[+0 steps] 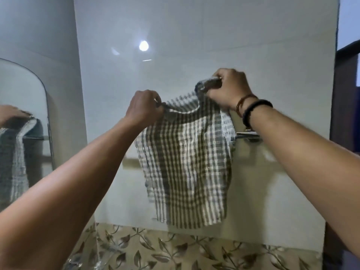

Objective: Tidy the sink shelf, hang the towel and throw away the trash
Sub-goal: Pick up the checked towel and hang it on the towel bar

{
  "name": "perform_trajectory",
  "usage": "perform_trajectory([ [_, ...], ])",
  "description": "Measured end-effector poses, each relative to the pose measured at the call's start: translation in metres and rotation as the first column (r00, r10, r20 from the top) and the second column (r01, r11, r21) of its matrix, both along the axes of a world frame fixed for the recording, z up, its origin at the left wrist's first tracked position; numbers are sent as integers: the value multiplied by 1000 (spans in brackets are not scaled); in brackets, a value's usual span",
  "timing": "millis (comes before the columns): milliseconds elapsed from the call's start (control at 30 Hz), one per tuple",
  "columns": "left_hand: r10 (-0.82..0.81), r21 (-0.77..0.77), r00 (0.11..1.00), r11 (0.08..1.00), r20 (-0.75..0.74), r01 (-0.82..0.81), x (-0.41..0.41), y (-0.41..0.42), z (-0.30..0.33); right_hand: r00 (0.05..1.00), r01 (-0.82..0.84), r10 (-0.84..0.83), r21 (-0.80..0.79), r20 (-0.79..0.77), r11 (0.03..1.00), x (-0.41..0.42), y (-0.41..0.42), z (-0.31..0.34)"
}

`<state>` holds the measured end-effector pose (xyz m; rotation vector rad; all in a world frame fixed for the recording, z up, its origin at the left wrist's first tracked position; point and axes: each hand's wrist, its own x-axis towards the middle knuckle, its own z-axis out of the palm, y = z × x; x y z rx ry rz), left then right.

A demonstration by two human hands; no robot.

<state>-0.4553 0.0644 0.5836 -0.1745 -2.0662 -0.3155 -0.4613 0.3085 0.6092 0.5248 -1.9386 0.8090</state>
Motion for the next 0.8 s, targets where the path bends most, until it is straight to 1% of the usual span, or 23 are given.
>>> perform_trajectory([
  [67, -29, 24, 997, 999, 75, 27, -11, -3, -11, 996, 60, -72, 192, 54, 980, 0, -4, -14],
  [100, -36, 34, 995, 999, 88, 33, -15, -6, -15, 991, 91, -114, 279, 67, 956, 0, -6, -19],
  [167, -36, 33, 991, 999, 125, 33, -18, -12, -15, 973, 133, -197, 403, 121, 905, -1, -11, -26],
  [200, -28, 13, 985, 1000, 170, 26, -18, -15, -15, 957, 135, -232, 442, 173, 887, -1, -14, -28],
  [300, -19, -44, 930, 998, 368, 38, -17, -23, -16, 879, 110, -323, 512, 350, 852, -5, -16, -34],
  [367, -8, -64, 852, 997, 524, 49, -16, -26, -25, 804, 60, -341, 504, 487, 862, -9, -12, -37],
  [400, -2, -69, 816, 996, 577, 51, -14, -28, -30, 760, 28, -336, 489, 556, 872, -10, -10, -39],
  [433, -8, -64, 803, 996, 596, 58, -13, -30, -34, 724, 2, -329, 476, 606, 880, -9, -8, -40],
  [467, -32, -48, 814, 996, 580, 74, -10, -33, -36, 705, -12, -328, 472, 629, 881, -7, -6, -39],
  [500, -82, -9, 836, 995, 543, 104, -7, -37, -36, 707, -15, -331, 481, 625, 877, -6, -3, -37],
  [567, -183, 75, 852, 983, 491, 168, 2, -50, -32, 748, -23, -318, 502, 582, 864, -2, 3, -29],
  [600, -200, 78, 847, 980, 493, 185, 7, -58, -29, 764, -58, -280, 495, 581, 867, 1, 6, -25],
  [667, -177, 52, 836, 983, 520, 175, 14, -70, -26, 755, -176, -174, 451, 632, 875, 7, 12, -18],
  [700, -161, 43, 837, 986, 522, 163, 17, -72, -26, 750, -211, -162, 463, 642, 861, 10, 13, -17],
  [733, -150, 40, 852, 988, 501, 150, 18, -73, -28, 757, -214, -180, 498, 628, 840, 12, 14, -17],
  [800, -146, 71, 899, 989, 412, 128, 19, -71, -30, 800, -139, -237, 554, 551, 821, 14, 13, -18],
])
